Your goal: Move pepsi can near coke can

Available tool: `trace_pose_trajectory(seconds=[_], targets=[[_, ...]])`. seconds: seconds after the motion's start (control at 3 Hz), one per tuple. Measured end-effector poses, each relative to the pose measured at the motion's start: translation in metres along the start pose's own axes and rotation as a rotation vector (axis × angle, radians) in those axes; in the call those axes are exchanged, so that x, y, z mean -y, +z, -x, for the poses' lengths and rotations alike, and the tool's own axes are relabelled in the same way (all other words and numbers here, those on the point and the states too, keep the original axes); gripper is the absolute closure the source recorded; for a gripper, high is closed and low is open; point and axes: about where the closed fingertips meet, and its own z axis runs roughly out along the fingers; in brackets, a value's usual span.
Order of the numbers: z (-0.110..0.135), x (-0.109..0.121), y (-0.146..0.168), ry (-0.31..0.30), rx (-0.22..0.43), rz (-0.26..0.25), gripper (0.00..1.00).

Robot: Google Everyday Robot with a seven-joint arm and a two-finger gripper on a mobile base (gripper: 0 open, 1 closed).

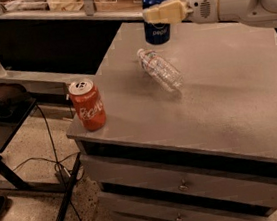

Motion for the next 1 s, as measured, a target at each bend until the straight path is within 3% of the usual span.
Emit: trace_pose_trajectory(seconds=[0.33, 0.67, 1.0], targets=[[-0.018, -0.05, -0.012, 0.018, -0.061, 0.145, 1.0], [-0.019, -0.05, -0.012, 0.018, -0.061, 0.146, 1.0], [-0.028, -0.076, -0.016, -0.011, -0.032, 0.205, 1.0]])
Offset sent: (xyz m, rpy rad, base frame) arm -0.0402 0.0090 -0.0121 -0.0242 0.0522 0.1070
